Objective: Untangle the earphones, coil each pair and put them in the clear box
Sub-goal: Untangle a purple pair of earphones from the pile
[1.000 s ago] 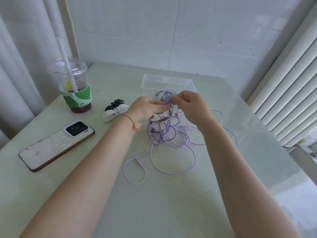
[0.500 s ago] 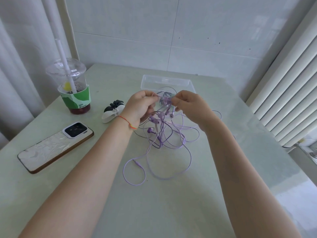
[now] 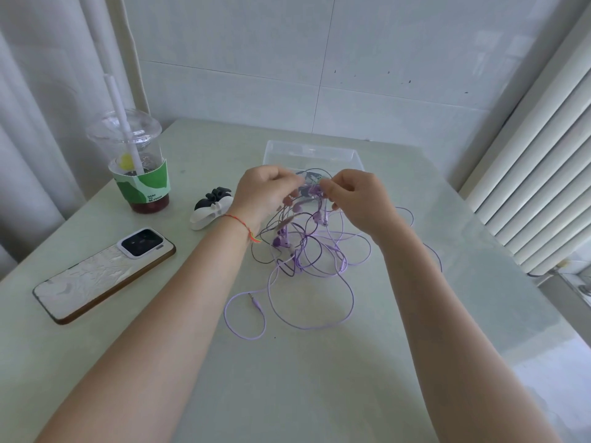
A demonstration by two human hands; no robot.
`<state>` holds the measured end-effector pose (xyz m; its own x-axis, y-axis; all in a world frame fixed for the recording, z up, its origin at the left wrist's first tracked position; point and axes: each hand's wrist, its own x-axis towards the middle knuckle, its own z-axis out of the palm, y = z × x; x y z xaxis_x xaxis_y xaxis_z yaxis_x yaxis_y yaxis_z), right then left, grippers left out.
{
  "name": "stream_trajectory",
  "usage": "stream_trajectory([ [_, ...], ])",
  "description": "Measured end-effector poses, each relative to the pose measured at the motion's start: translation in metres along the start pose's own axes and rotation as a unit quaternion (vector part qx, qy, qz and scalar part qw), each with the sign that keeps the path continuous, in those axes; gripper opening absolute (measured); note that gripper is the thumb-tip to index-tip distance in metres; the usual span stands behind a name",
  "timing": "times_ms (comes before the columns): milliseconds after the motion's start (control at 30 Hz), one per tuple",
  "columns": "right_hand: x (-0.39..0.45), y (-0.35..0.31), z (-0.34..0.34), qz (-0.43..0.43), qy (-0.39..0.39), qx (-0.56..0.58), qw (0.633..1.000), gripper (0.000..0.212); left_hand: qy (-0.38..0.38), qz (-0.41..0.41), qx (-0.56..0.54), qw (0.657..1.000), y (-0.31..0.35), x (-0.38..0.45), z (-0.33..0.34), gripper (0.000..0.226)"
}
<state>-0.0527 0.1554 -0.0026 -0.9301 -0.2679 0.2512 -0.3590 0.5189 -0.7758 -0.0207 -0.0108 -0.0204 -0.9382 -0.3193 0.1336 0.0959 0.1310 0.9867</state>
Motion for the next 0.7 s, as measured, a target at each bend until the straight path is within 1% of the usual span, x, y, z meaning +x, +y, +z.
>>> stream_trajectory([
  [67,0.0,0.0003,0.0019,-0.001,0.005,-0.008,1.0,0.025,-0.04,-0.001,0.034,0.999,-0.0012,-0.0034,0.0028,0.016],
  [167,0.0005,0.0007,0.004,-0.012,0.002,-0.016,1.0,0.021,-0.055,-0.017,0.044,0.997,-0.0032,-0.0043,0.0053,0.022],
  [267,-0.0008,-0.0006,0.0056,-0.021,-0.009,-0.027,0.999,0.023,-0.052,-0.016,0.077,0.996,-0.0051,-0.0023,0.0039,0.012],
  [333,-0.0016,-0.0009,0.0069,-0.021,-0.012,-0.033,0.999,0.022,-0.065,-0.025,0.091,0.993,-0.0039,-0.0032,0.0033,0.003],
  [367,-0.0017,-0.0005,0.0077,-0.021,-0.013,-0.036,0.999,0.021,-0.078,-0.028,0.096,0.992,-0.0032,-0.0043,0.0036,0.007],
  [500,-0.0021,0.0001,0.0076,-0.019,-0.012,-0.045,0.999,0.021,-0.106,-0.045,0.08,0.99,-0.004,-0.0058,0.0015,0.016],
  [600,-0.0014,0.0004,0.0054,-0.012,-0.003,-0.032,0.999,0.022,-0.117,-0.047,0.062,0.99,-0.0041,-0.0061,0.0,0.01],
  [700,0.0008,0.0016,0.0049,-0.015,0.0,-0.012,1.0,0.017,-0.116,-0.063,0.039,0.99,-0.0043,-0.0055,0.0,0.004],
])
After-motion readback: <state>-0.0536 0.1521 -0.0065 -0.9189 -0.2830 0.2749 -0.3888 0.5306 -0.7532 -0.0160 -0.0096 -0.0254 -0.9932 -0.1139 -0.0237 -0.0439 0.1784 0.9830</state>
